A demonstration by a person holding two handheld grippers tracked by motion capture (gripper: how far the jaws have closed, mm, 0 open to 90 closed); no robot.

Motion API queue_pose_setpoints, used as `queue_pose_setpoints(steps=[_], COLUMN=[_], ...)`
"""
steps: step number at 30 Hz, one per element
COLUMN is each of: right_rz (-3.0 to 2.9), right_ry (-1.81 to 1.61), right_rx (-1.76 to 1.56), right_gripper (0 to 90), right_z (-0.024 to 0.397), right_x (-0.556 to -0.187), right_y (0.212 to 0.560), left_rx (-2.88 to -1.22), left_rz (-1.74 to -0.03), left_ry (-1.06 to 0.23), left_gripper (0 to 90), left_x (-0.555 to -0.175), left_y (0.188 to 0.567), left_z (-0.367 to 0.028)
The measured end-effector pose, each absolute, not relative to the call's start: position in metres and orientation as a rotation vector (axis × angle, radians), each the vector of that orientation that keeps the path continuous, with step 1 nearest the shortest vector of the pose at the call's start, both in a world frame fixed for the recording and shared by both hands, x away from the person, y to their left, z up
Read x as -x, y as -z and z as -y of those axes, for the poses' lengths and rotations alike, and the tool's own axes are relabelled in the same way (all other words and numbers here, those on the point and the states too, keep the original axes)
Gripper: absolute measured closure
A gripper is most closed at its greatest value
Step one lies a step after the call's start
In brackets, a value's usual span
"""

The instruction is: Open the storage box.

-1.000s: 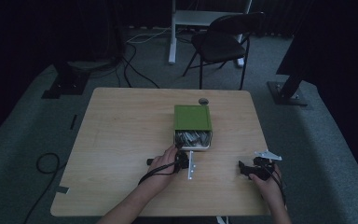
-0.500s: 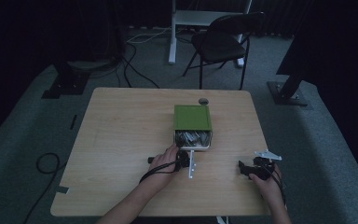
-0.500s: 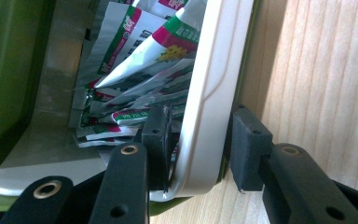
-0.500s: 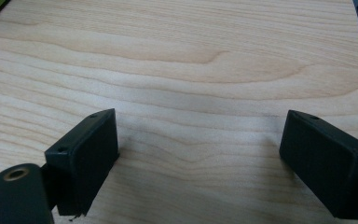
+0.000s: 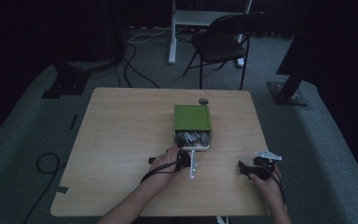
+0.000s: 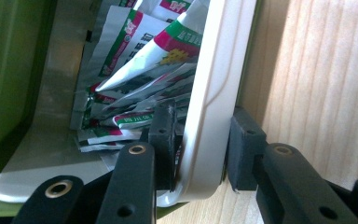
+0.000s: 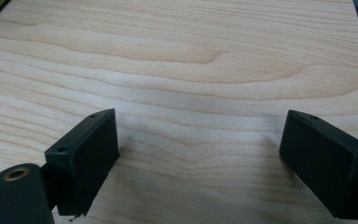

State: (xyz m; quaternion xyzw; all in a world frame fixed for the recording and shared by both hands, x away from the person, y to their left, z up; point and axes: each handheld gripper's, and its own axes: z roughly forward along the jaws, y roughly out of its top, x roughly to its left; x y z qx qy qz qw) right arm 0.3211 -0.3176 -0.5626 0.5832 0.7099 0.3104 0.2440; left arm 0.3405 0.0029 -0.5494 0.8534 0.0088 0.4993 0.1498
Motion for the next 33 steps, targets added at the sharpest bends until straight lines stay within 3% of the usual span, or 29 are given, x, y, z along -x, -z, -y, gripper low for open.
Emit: queue_pose_setpoints(steps=[33], right_rz=[-1.939], right_ry=[-0.848], right_rx=[-1.593], right_gripper=[11.2], right_z=[0.318], right_x=[-0.321], right_y=[0.563], left_rx=[-2.478], left_rz=[0.0], left_ry=[-1.418], left_gripper=[70.2], left_x=[-0.312], left_y=[0.547], left_z=[0.0])
